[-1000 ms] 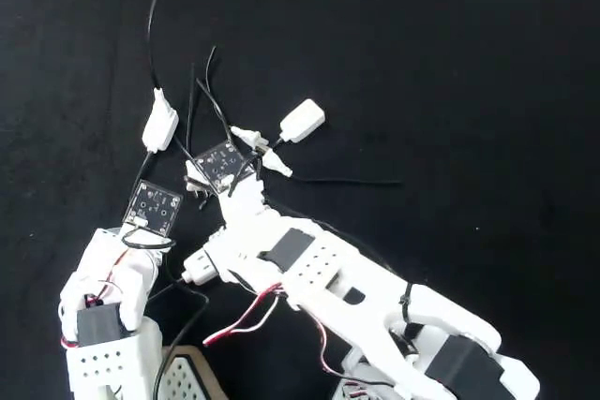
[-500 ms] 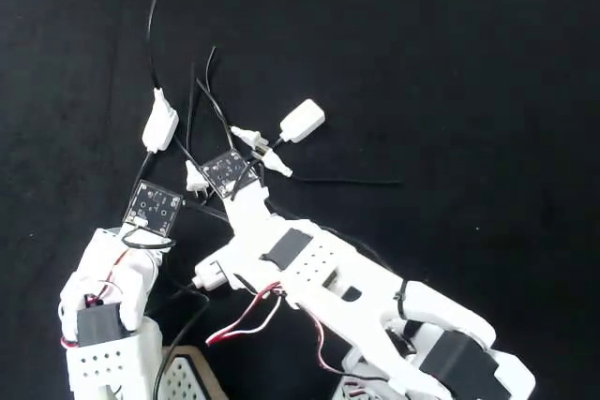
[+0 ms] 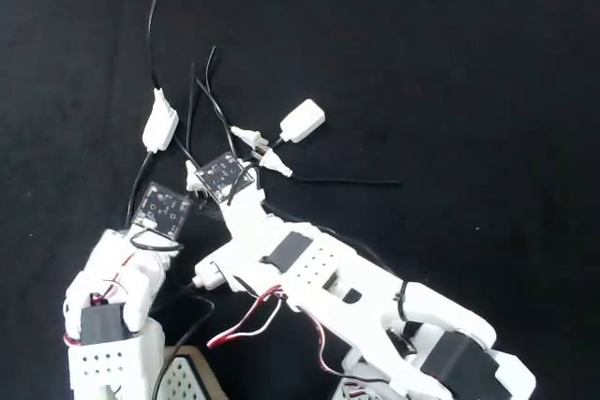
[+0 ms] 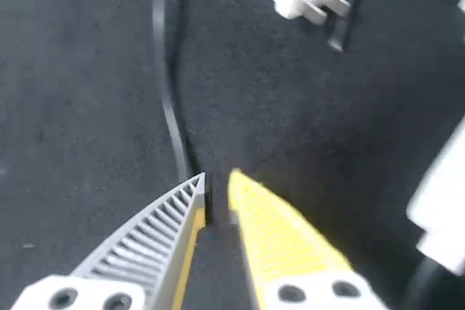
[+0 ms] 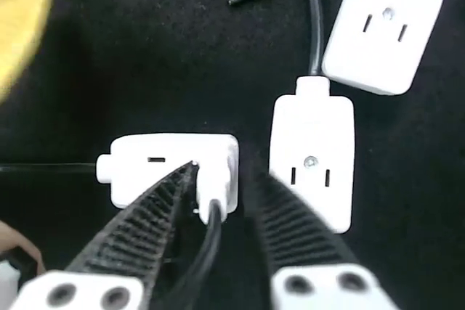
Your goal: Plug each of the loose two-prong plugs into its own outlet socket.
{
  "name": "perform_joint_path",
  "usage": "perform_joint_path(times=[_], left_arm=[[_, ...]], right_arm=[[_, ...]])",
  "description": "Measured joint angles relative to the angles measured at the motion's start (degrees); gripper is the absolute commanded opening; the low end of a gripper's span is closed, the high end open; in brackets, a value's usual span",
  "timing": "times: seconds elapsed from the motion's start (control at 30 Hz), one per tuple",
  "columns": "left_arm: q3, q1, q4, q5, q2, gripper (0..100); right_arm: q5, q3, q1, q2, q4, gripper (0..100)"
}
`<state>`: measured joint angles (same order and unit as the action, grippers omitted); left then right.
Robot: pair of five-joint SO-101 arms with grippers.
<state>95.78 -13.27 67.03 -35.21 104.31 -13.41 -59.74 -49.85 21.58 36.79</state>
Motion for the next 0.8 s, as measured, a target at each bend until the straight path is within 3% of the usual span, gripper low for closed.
perform_joint_path(times=[0.13, 0.5, 0.63, 0.8], left_arm=[[-2.4, 3.3, 4.7, -0.2, 0.0, 26], [-9.2, 12.6, 7.1, -0.1, 0.3, 26], [-9.3, 18.6, 7.1, 1.1, 0.3, 33], [-9.3, 22.8, 7.1, 8.1, 0.3, 34]], right_arm=[[0.3, 1.1, 0.0, 2.4, 5.0, 27.2], [0.4, 2.0, 0.0, 22.5, 20.7, 27.3], [5.3, 2.0, 0.4, 29.5, 30.8, 27.3], [11.3, 3.3, 13.0, 33.4, 37.1, 27.3]])
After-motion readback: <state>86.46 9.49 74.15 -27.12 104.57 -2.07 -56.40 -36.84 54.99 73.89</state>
